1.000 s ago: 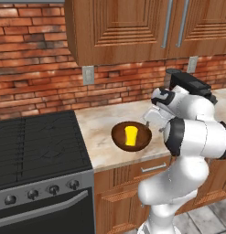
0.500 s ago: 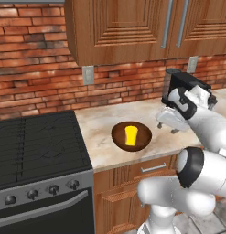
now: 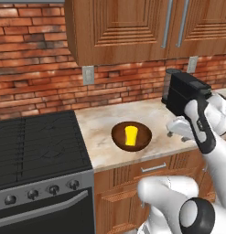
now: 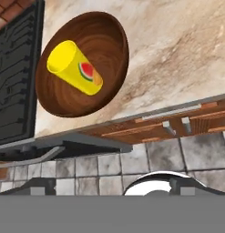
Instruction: Place the cup inside the bowl on the dining table and move the bowl to any counter.
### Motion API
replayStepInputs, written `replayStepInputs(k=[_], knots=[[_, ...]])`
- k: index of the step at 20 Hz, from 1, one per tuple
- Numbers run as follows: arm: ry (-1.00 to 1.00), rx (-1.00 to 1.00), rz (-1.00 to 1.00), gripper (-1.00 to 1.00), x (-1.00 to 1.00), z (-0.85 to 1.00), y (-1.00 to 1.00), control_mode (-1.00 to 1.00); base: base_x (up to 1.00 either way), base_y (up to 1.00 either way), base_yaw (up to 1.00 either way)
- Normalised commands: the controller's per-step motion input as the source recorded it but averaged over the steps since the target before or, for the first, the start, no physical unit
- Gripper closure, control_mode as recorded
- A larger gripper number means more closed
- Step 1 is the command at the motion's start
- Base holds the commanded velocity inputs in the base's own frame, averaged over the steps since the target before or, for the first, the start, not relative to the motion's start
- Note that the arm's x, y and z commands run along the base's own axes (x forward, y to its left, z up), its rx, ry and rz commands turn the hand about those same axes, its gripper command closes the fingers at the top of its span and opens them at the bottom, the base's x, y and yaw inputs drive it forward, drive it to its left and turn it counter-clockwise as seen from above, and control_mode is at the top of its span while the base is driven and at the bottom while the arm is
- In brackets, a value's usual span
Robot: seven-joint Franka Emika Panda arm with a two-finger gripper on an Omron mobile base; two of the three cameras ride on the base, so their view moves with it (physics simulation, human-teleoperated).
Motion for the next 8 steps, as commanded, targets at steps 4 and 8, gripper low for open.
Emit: replayStepInputs(k=[4, 8], knots=[[-0.05, 0.00, 0.00, -1.00, -0.80, 0.25, 0.00, -1.00, 0.00, 0.00, 0.00], [-0.03, 0.00, 0.00, -1.00, -0.58, 0.35, 0.00, -1.00, 0.00, 0.00, 0.00]])
